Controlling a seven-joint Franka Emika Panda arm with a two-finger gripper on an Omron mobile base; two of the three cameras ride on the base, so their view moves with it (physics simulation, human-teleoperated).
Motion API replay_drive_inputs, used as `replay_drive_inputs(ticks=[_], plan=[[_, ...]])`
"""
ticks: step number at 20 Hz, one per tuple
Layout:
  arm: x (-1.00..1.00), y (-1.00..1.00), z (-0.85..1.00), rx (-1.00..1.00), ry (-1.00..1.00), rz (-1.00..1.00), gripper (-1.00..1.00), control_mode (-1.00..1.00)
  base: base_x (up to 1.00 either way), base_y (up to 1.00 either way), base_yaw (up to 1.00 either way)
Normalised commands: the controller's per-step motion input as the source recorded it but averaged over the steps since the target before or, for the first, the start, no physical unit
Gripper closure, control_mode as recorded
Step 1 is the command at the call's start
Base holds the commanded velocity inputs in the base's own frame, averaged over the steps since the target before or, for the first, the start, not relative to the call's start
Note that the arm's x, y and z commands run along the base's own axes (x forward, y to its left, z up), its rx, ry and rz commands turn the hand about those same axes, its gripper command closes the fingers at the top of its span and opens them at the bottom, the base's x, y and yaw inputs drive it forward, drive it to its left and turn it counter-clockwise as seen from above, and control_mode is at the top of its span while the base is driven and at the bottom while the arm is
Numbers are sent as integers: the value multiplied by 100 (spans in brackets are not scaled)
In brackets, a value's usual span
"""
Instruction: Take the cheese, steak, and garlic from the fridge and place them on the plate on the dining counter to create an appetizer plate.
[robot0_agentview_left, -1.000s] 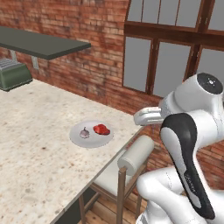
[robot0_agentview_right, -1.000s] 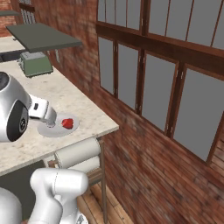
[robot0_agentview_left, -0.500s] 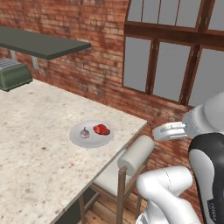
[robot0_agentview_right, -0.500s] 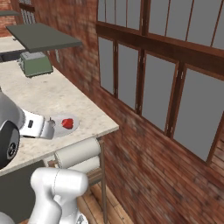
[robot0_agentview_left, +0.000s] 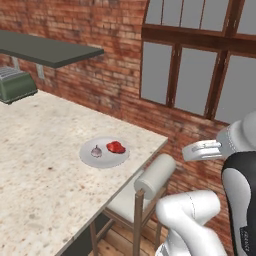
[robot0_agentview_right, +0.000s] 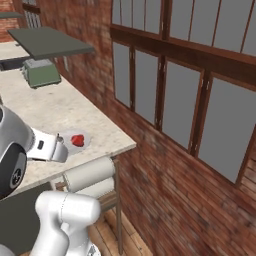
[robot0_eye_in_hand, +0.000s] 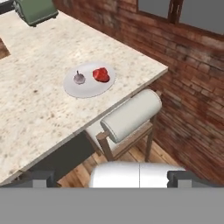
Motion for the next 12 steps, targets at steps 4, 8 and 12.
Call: replay_drive_inputs(ticks=[4,8,12], plan=[[0,0,0,0,0,0,-100,100,-100,3,31],[0,0,0,0,0,0,-100,100,-100,24,56],[0,0,0,0,0,0,-100,100,-58,63,74]])
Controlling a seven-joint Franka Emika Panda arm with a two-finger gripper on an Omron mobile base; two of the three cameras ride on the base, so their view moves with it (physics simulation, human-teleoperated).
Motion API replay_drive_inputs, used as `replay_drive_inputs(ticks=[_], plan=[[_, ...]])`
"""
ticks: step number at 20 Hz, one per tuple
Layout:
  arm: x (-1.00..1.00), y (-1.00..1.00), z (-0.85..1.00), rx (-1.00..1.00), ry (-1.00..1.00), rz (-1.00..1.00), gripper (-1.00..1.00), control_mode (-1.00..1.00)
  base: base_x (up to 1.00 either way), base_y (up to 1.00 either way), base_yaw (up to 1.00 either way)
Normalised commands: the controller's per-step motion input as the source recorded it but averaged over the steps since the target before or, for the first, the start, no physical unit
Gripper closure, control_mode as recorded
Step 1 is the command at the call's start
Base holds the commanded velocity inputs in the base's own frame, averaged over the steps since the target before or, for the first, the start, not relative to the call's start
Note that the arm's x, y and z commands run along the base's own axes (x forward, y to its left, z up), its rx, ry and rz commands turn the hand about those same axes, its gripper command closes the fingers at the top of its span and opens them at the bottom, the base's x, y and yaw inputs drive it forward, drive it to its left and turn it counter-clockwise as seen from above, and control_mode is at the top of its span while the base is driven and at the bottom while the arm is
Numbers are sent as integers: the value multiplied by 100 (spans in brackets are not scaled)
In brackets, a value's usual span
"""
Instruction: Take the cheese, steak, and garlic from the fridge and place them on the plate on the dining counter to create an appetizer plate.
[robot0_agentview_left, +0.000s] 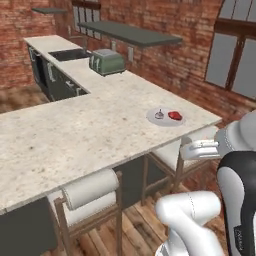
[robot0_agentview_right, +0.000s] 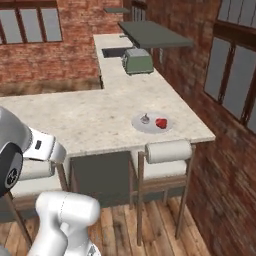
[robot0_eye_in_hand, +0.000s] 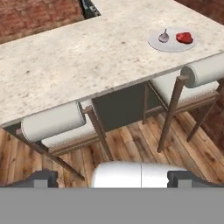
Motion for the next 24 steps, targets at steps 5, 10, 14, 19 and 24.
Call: replay_drive_inputs(ticks=[5,10,14,19,24], plan=[[0,0,0,0,0,0,-100,100,-16,50,90],[0,0,0,0,0,0,-100,100,-37,100,65],[0,0,0,0,0,0,-100,100,-19,100,47],[0,0,0,0,0,0,-100,100,1,100,32],[0,0,0,0,0,0,-100,100,52,100,12]])
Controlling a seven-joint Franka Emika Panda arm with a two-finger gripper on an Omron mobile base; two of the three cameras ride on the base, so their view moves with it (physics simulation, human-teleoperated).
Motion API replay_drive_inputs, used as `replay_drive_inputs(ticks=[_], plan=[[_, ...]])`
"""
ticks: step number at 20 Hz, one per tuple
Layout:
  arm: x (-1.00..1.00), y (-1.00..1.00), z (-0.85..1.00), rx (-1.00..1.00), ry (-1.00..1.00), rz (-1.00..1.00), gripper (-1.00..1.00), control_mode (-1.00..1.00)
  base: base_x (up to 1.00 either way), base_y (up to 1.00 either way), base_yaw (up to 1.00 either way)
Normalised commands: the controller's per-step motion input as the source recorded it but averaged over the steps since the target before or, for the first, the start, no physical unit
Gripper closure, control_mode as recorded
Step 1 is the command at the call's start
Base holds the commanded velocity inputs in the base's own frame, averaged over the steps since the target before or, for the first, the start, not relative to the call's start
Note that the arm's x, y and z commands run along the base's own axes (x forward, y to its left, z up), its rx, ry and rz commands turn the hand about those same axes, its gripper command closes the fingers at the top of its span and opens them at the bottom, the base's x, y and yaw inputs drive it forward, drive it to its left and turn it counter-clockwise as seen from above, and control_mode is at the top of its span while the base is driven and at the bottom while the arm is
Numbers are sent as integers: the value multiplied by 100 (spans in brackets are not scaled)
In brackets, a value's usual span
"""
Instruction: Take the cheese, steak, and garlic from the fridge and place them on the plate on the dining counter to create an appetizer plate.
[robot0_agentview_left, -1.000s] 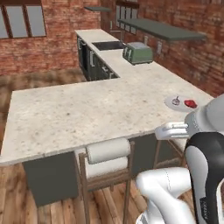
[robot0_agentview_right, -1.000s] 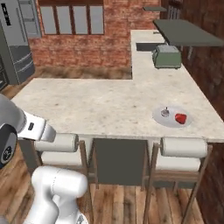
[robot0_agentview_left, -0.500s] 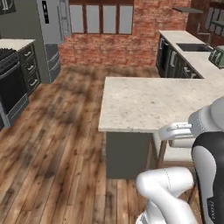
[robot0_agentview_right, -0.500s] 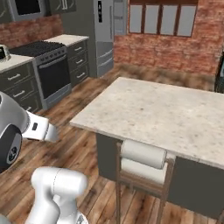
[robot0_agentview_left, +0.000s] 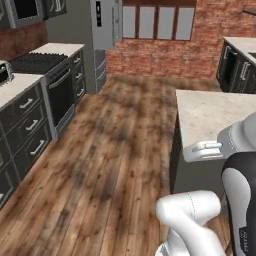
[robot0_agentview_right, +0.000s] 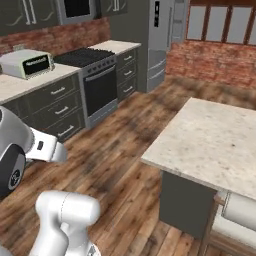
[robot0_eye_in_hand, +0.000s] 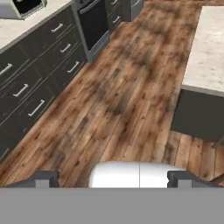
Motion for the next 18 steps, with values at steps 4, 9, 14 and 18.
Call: replay_drive_inputs(ticks=[4,9,14,18], plan=[[0,0,0,0,0,0,-100,100,94,100,-31],[0,0,0,0,0,0,-100,100,100,100,-56],[0,0,0,0,0,0,-100,100,100,100,-60],[0,0,0,0,0,0,-100,100,100,100,-50]])
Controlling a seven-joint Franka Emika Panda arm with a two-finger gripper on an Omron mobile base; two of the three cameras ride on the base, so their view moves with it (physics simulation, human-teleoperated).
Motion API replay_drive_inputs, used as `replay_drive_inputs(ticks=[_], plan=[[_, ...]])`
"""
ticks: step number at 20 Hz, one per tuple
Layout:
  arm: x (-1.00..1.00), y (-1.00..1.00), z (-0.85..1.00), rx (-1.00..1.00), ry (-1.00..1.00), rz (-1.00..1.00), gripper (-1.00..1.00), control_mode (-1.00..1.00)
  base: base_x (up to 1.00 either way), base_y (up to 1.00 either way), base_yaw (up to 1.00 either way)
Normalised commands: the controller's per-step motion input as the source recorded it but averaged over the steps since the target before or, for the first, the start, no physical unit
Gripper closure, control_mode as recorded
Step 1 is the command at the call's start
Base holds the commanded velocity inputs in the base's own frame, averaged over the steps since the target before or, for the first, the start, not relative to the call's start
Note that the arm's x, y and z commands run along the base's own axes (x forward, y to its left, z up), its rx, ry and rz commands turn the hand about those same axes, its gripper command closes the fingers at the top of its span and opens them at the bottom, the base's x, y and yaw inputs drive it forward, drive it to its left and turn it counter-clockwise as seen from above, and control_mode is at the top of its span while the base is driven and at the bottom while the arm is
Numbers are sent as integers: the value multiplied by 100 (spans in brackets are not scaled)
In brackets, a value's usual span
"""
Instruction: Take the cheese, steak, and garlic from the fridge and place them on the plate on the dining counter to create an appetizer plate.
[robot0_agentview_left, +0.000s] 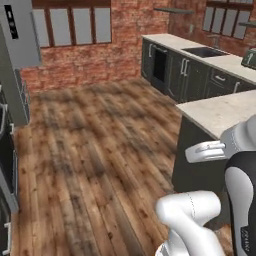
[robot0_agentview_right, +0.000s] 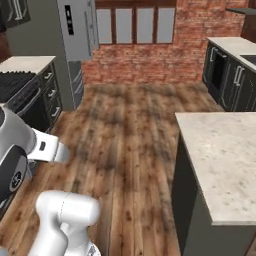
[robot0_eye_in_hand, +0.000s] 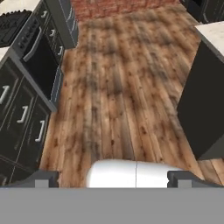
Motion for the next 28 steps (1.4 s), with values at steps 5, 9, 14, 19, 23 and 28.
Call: replay_drive_inputs(ticks=[5,9,14,19,23,28], plan=[[0,0,0,0,0,0,-100,100,100,95,-29],[0,0,0,0,0,0,-100,100,100,59,-14],[0,0,0,0,0,0,-100,100,100,0,0],[0,0,0,0,0,0,-100,100,100,-27,0],[0,0,0,0,0,0,-100,100,100,-21,0],[0,0,0,0,0,0,-100,100,100,-17,0]])
